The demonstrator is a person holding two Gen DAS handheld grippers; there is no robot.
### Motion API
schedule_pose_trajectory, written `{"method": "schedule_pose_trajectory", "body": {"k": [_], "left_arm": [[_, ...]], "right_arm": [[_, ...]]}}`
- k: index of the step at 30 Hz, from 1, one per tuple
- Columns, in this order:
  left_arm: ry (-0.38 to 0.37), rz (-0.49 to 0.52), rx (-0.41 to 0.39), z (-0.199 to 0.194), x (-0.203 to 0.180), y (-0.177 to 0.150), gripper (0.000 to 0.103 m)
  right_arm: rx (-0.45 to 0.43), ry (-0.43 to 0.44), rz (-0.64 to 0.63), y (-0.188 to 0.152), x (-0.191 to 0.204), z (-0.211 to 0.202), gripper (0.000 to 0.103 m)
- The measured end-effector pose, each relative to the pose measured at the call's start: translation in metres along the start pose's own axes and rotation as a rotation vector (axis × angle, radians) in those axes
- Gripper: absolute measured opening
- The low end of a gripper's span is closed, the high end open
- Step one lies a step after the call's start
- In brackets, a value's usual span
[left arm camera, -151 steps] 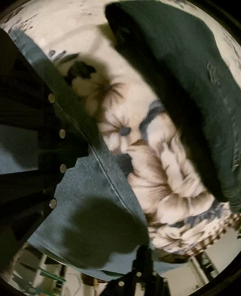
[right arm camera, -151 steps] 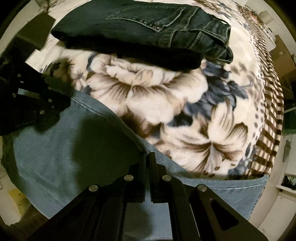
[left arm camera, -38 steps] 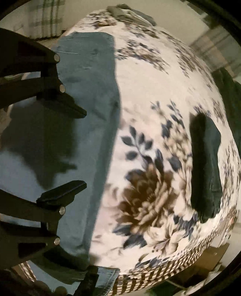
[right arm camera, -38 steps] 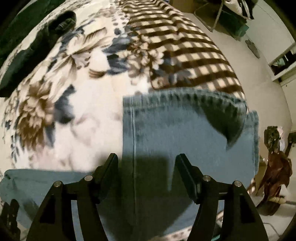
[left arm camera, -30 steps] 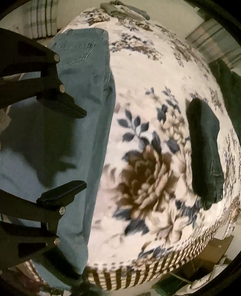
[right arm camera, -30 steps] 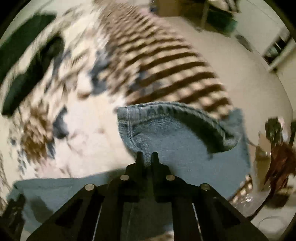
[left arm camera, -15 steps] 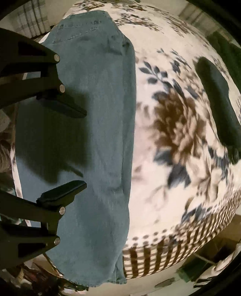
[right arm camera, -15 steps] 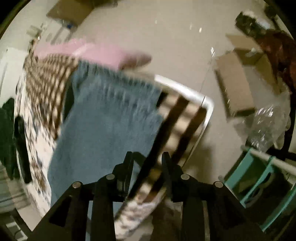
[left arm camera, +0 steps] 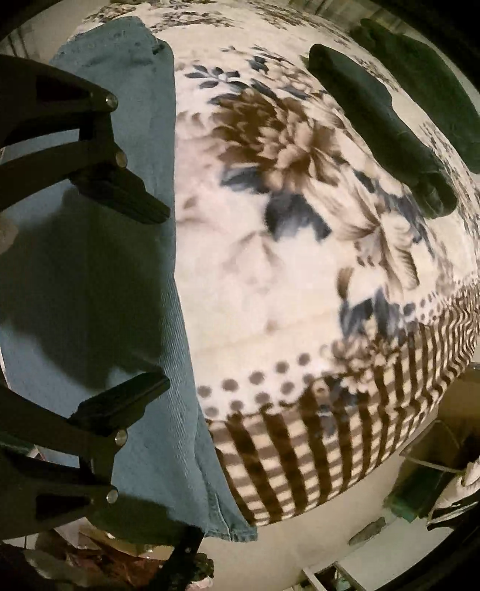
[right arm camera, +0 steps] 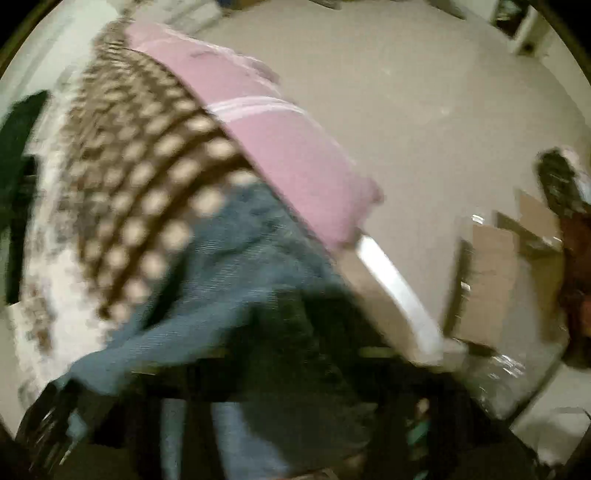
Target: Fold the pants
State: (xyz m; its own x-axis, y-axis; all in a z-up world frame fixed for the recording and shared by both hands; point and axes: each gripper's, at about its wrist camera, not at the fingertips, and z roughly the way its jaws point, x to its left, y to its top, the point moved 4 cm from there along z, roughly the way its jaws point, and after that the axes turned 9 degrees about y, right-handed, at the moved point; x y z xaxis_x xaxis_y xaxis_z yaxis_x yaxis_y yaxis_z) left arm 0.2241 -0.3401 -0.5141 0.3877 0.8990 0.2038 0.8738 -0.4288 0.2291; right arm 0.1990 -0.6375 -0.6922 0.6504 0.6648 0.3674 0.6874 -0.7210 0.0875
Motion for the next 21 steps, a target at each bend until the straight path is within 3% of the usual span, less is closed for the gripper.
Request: {"method": "schedule_pose_trajectory", "body": {"k": [2, 4, 10, 13, 15, 17, 18, 19, 21], "left_arm": [[-0.007, -0.009, 0.008, -0.003, 0.001, -0.002, 0.082], [-0.020, -0.029, 0.025, -0.004, 0.006, -0.003, 0.082], [-0.024, -0.089, 0.016, -0.011, 0.021, -0.004, 0.082], [-0.017, -0.097, 0.035, -0.001, 0.025, -0.001, 0.082], [-0.015, -0.102, 0.039, 0.002, 0.025, -0.002, 0.082], [-0.022, -0.106, 0.045, 0.004, 0.025, -0.005, 0.082], [-0.028, -0.110, 0.047, 0.004, 0.027, -0.007, 0.082], [-0.033, -0.113, 0.052, 0.004, 0.028, -0.010, 0.082], [-0.043, -0.120, 0.064, 0.006, 0.029, -0.015, 0.082]], "right_arm": [[-0.051, -0.035, -0.123, -0.004, 0.021, -0.020, 0.017], [-0.126, -0.016, -0.196, -0.011, 0.039, -0.047, 0.016], [-0.360, 0.001, -0.316, -0.014, 0.076, -0.118, 0.016], [-0.329, -0.069, -0.314, -0.004, 0.065, -0.097, 0.016], [-0.277, -0.105, -0.302, 0.007, 0.054, -0.060, 0.018], [-0.156, -0.162, -0.296, 0.011, 0.039, -0.026, 0.035], [-0.121, -0.150, -0.266, 0.011, 0.032, -0.020, 0.042], [-0.132, -0.083, -0.208, 0.010, 0.025, -0.024, 0.050], [-0.150, -0.038, -0.134, 0.007, 0.015, -0.033, 0.059]]}}
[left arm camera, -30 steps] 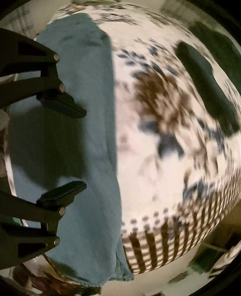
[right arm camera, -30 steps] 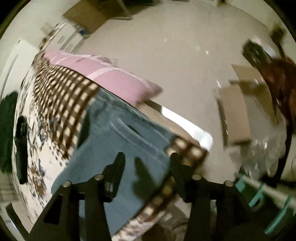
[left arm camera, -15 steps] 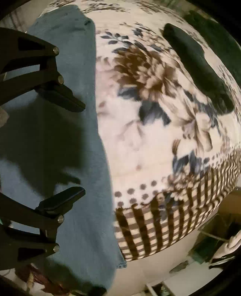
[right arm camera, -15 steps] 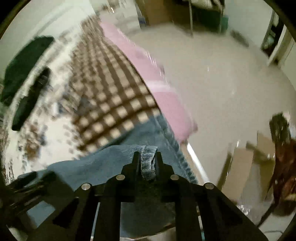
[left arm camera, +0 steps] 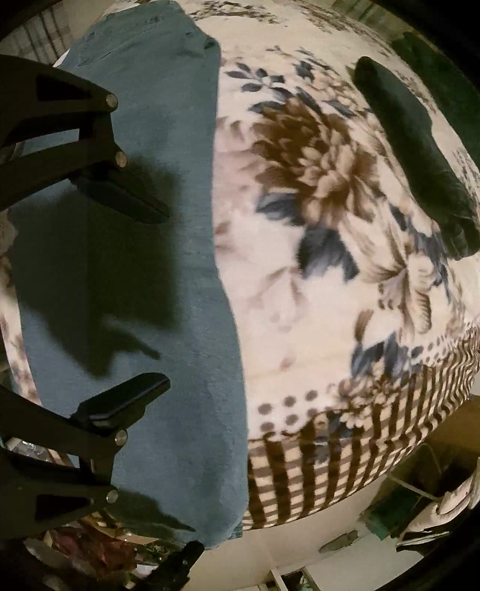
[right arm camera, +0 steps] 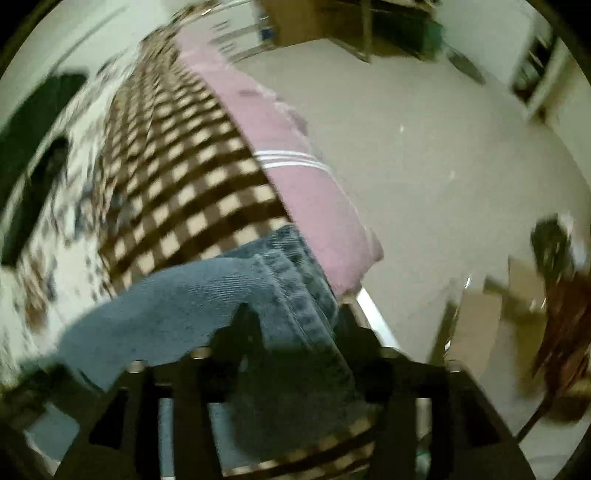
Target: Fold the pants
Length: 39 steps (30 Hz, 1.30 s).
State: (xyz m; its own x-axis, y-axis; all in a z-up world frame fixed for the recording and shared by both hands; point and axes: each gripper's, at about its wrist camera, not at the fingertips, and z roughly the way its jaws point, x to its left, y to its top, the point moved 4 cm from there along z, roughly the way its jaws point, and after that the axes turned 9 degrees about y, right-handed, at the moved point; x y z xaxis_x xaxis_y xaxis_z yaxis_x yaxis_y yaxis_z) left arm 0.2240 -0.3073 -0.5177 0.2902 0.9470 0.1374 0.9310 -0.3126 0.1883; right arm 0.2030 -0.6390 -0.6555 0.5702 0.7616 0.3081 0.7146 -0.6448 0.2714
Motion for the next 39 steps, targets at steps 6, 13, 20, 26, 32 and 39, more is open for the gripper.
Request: {"method": "schedule_pose_trajectory", "body": {"k": [6, 13, 20, 26, 32, 39], "left_arm": [[0.011, -0.019, 0.011, -0.008, 0.036, -0.027, 0.082], [0.097, -0.179, 0.036, -0.008, 0.174, -0.040, 0.082], [0.292, -0.449, 0.086, 0.018, 0.356, -0.062, 0.082], [0.323, -0.614, 0.174, 0.066, 0.459, -0.076, 0.082], [0.250, -0.597, 0.179, 0.082, 0.480, -0.070, 0.082], [0.173, -0.539, 0.182, 0.085, 0.473, -0.065, 0.082]], "right_arm": [[0.071, 0.063, 0.052, -0.022, 0.016, -0.009, 0.059], [0.246, 0.218, -0.136, -0.063, 0.166, 0.003, 0.074], [0.536, 0.540, -0.236, -0.117, 0.363, 0.051, 0.074], [0.744, 0.493, -0.325, -0.166, 0.496, 0.132, 0.073], [0.781, 0.225, -0.489, -0.197, 0.537, 0.177, 0.052], [0.662, 0.190, -0.464, -0.180, 0.540, 0.146, 0.000]]}}
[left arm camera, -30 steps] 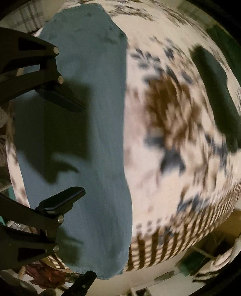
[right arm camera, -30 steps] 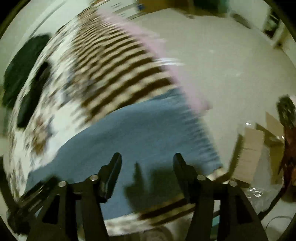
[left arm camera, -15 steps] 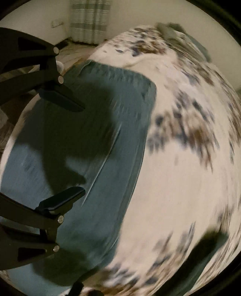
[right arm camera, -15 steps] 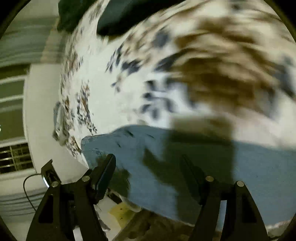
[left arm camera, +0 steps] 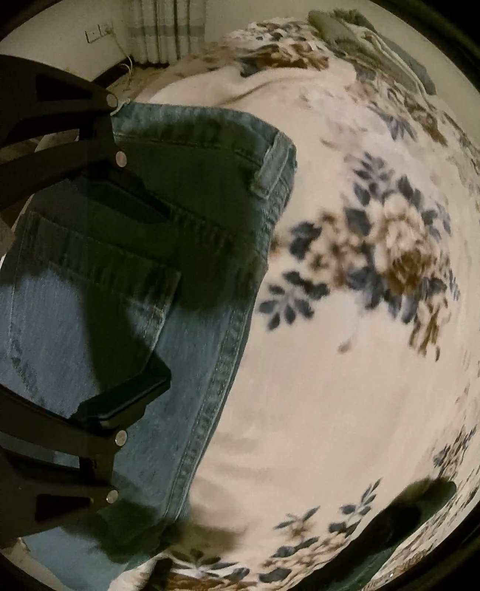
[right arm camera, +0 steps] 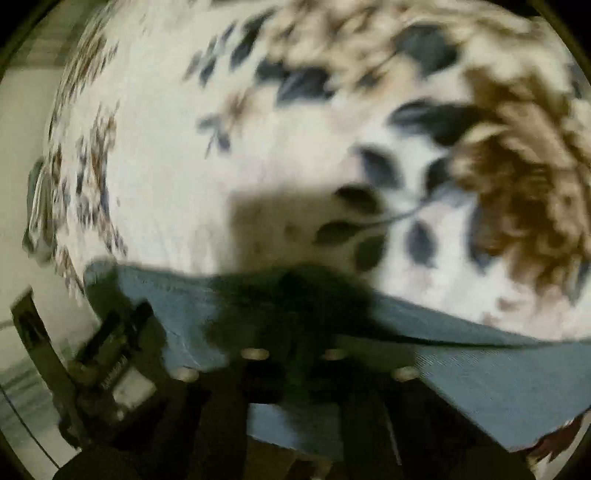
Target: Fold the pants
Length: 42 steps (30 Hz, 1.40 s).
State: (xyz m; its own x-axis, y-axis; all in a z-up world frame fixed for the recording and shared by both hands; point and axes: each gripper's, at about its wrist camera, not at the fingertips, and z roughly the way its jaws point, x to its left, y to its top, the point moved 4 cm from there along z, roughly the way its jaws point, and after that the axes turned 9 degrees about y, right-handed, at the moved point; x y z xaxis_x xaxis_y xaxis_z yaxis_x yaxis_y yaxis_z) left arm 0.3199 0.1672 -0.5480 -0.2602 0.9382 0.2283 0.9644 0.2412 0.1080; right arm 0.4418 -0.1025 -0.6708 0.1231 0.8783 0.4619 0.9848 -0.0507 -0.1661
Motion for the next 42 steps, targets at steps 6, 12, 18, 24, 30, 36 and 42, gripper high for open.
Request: {"method": "schedule_pose_trajectory", "body": {"k": [6, 12, 18, 24, 30, 36, 42], "left_arm": [[-0.034, 0.010, 0.004, 0.000, -0.002, 0.005, 0.082], [-0.041, 0.024, 0.000, -0.003, -0.006, 0.017, 0.082], [-0.048, 0.018, -0.012, -0.018, -0.006, 0.007, 0.082], [-0.052, 0.001, 0.000, -0.017, 0.004, 0.005, 0.082], [-0.054, -0.031, 0.004, -0.018, 0.014, 0.007, 0.082], [-0.042, -0.020, 0.001, -0.021, 0.007, 0.006, 0.082], [-0.066, 0.059, -0.080, -0.055, -0.027, -0.013, 0.082]], "right_arm": [[0.055, 0.222, 0.052, 0.010, 0.007, -0.005, 0.018], [0.197, 0.104, 0.020, 0.003, 0.007, 0.045, 0.020], [0.011, 0.044, -0.053, -0.012, 0.037, -0.005, 0.004], [-0.039, 0.050, -0.016, 0.002, 0.020, -0.009, 0.013], [-0.108, 0.076, 0.038, 0.000, 0.014, -0.028, 0.029], [0.046, -0.033, 0.063, 0.015, 0.004, 0.032, 0.036], [-0.208, 0.122, 0.116, -0.011, -0.004, -0.043, 0.084]]}}
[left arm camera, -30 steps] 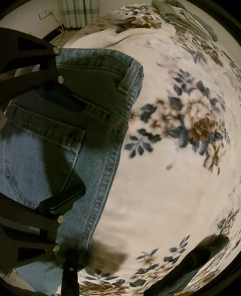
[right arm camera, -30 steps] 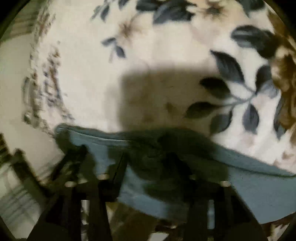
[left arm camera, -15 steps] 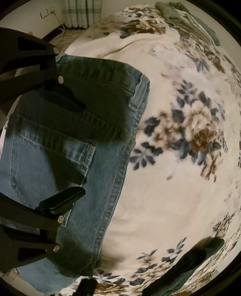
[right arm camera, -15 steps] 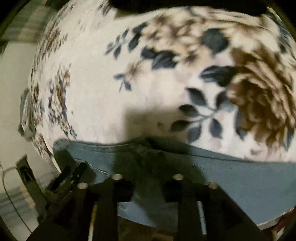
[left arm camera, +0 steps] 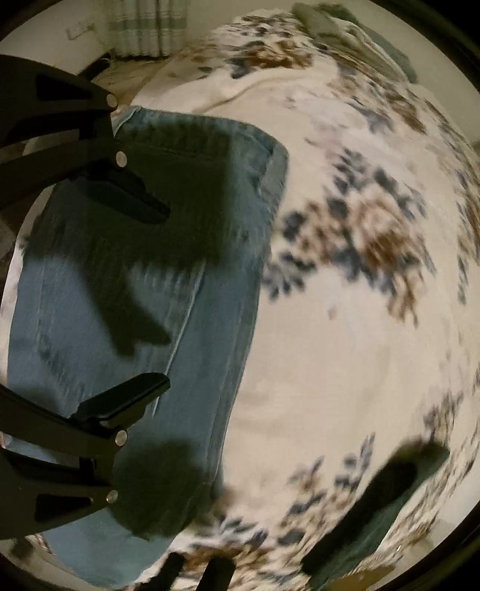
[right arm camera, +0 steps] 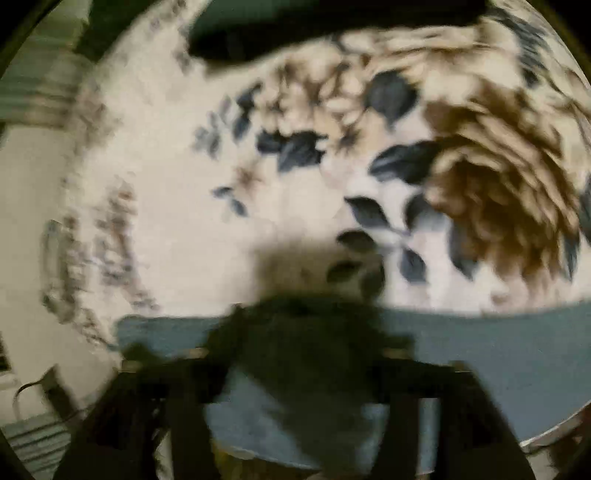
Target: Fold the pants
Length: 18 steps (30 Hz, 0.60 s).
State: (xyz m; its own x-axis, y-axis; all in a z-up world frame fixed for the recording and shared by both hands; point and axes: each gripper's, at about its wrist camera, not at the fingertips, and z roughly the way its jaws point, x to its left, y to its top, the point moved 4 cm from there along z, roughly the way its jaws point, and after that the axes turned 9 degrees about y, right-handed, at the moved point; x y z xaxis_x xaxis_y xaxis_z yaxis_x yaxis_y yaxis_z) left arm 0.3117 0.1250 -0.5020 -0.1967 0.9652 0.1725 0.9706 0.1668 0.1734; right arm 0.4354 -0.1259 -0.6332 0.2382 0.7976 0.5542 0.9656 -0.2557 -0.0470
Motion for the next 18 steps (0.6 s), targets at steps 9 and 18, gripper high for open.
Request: {"method": "schedule_pose_trajectory", "body": {"k": [9, 18], "left_arm": [[-0.130, 0.192, -0.029, -0.056, -0.130, -0.046, 0.082], [-0.184, 0.464, -0.029, -0.086, -0.324, -0.120, 0.082]], "right_arm": [[-0.364, -0.029, 0.345, -0.115, -0.194, -0.160, 0.088], [-0.566, -0.108, 0.729, -0.216, -0.415, -0.256, 0.088]]}}
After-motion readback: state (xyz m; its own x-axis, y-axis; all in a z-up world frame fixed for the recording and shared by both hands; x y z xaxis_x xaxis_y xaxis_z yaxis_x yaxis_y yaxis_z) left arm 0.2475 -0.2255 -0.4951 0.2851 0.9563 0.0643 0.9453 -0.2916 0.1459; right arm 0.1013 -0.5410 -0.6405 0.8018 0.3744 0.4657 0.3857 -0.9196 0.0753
